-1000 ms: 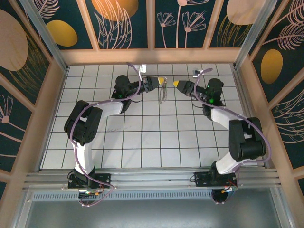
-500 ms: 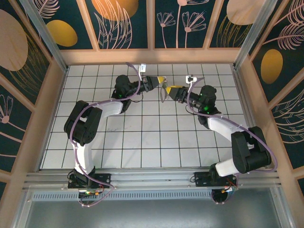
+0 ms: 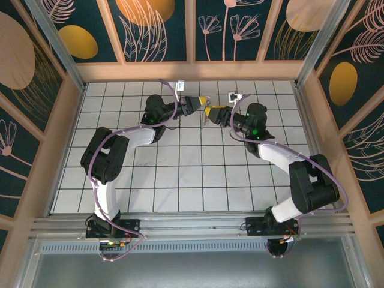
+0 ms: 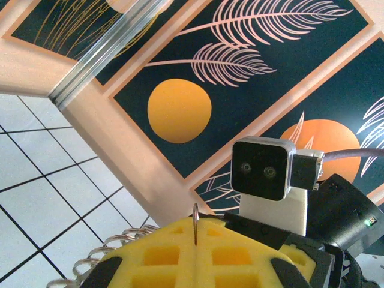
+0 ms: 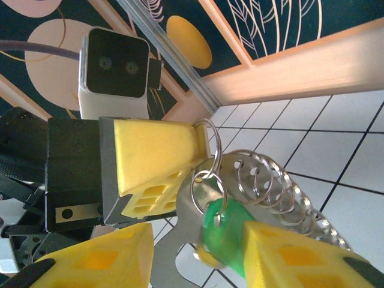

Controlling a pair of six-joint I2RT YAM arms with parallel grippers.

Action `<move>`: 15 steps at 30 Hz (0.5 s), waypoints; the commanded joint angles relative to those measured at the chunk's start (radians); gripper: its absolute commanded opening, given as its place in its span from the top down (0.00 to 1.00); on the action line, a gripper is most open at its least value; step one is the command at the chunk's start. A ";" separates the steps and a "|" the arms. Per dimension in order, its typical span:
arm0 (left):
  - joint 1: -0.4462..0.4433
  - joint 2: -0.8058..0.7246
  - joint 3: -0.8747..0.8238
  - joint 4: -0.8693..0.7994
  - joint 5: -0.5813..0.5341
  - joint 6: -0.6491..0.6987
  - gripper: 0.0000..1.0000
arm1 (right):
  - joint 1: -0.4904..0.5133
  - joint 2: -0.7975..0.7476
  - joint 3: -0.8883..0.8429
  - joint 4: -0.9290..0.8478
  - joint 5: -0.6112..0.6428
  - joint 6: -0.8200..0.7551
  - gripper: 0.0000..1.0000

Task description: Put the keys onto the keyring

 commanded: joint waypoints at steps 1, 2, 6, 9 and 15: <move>-0.004 -0.050 0.015 0.026 -0.012 0.000 1.00 | 0.010 0.012 0.027 -0.012 0.009 -0.038 0.62; -0.004 -0.051 0.015 0.028 -0.014 0.000 1.00 | 0.012 0.015 0.024 -0.012 0.008 -0.039 0.66; -0.004 -0.053 0.015 0.030 -0.018 0.000 1.00 | 0.020 0.020 0.020 -0.014 -0.003 -0.046 0.84; -0.005 -0.057 0.013 0.034 -0.021 -0.001 1.00 | 0.025 0.021 0.025 -0.027 -0.012 -0.057 0.98; -0.005 -0.062 0.004 0.053 -0.029 -0.010 1.00 | 0.025 0.014 0.022 -0.032 -0.011 -0.061 1.00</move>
